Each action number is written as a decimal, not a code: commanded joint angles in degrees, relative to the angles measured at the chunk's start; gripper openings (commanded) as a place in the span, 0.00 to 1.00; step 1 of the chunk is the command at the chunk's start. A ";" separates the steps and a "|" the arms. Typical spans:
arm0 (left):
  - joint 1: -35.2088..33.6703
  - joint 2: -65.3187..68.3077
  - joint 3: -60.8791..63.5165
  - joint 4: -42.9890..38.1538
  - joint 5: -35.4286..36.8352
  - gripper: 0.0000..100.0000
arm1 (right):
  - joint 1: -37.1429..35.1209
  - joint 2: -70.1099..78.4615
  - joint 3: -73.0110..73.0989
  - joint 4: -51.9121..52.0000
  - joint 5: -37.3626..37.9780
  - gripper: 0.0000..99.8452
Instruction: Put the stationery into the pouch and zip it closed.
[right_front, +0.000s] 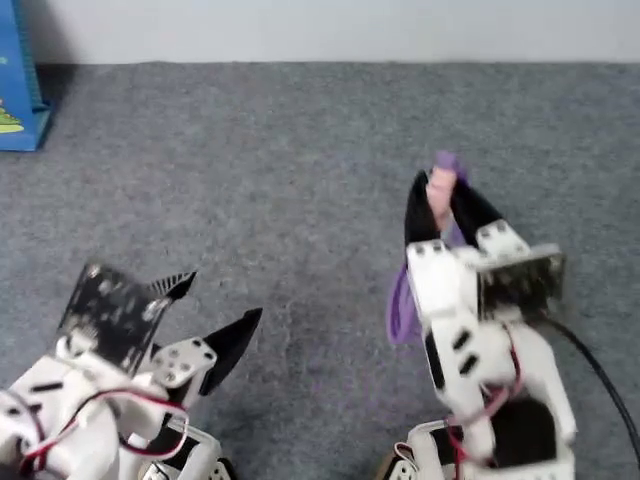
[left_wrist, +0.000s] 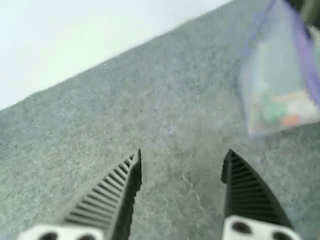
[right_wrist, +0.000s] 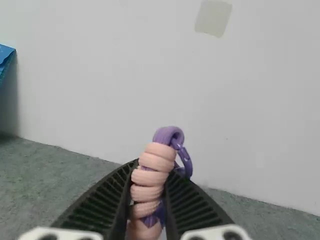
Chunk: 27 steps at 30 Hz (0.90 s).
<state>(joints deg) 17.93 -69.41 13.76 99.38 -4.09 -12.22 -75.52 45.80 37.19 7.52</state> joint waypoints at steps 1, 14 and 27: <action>-0.18 -2.55 2.51 1.14 1.14 0.25 | -2.59 6.81 -3.60 -7.16 -0.53 0.01; -7.82 -8.88 9.19 0.97 -2.20 0.25 | -21.49 8.75 -14.42 25.63 -0.53 0.01; -10.64 -9.23 14.99 0.00 -9.32 0.25 | -21.14 -3.74 -15.30 44.53 -0.44 0.01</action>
<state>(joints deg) 7.56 -78.37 28.44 99.38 -12.53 -33.67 -78.86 33.41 80.00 7.43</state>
